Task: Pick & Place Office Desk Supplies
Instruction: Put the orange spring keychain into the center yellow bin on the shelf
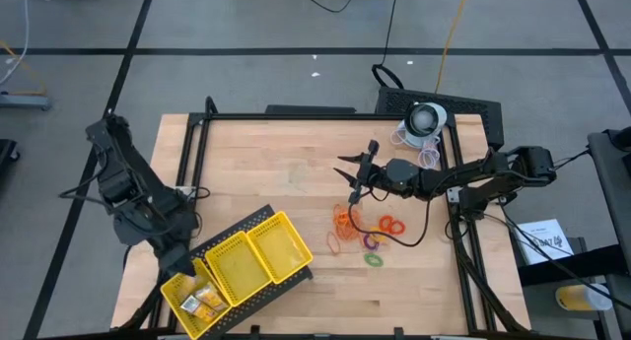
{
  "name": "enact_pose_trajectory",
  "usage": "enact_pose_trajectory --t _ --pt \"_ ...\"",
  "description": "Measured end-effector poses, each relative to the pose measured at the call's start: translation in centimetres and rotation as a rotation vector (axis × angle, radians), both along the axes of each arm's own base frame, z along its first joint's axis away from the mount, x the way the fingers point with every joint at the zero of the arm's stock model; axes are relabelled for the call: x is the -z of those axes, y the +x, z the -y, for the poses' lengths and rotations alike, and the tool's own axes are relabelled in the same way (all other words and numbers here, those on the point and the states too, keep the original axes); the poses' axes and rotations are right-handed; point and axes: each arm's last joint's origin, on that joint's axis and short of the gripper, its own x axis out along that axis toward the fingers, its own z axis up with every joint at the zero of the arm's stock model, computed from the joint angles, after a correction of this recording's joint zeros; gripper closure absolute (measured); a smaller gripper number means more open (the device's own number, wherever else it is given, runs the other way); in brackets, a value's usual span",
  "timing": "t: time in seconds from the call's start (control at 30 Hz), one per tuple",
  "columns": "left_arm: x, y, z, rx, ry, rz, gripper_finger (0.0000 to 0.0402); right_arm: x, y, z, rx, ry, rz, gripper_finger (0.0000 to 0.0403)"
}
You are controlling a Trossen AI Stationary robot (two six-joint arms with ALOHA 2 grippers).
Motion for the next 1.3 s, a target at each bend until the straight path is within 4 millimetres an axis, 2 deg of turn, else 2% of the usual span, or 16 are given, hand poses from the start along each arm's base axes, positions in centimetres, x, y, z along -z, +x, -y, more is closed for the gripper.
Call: enact_pose_trajectory --t 0.23,0.37,0.5,0.57,0.7,0.93,1.1,1.2,1.3 --pt "-1.6 -0.3 -1.9 -0.136 0.108 0.334 0.0185 0.1 0.0 0.0 -0.001 0.0 -0.005 0.0261" --pt "-2.1 -0.5 -2.8 -0.197 0.268 0.496 0.0185 0.0 0.0 -0.2 -0.008 0.001 -0.005 0.0261" --pt "-2.3 -0.2 -4.0 -0.537 0.556 0.617 0.0185 0.0 0.0 -0.6 -0.022 0.001 -0.005 0.0261" --pt "-2.5 -0.2 -4.4 -0.653 0.614 0.638 0.0185 0.1 0.1 -0.7 -0.027 0.001 -0.005 0.0261" --pt "-2.6 -0.4 -5.0 -0.498 0.73 0.682 0.0185 0.2 0.0 -0.7 -0.026 0.001 -0.016 0.0261" --pt "-3.2 0.8 -6.0 -0.453 0.88 0.725 0.0185 0.4 0.0 -0.4 -0.012 0.039 -0.025 0.0261" --pt "-4.8 3.1 -6.2 -0.263 1.043 0.946 0.0186 0.7 -0.1 0.1 -0.033 0.099 -0.036 0.0261" --pt "-4.9 3.2 -7.4 -0.19 1.158 0.985 0.0186 0.7 -0.1 0.3 -0.045 0.115 -0.029 0.0261" --pt "-4.6 2.1 -9.3 -0.246 1.268 0.891 0.0186 0.7 -0.1 0.3 -0.045 0.114 -0.03 0.0261"
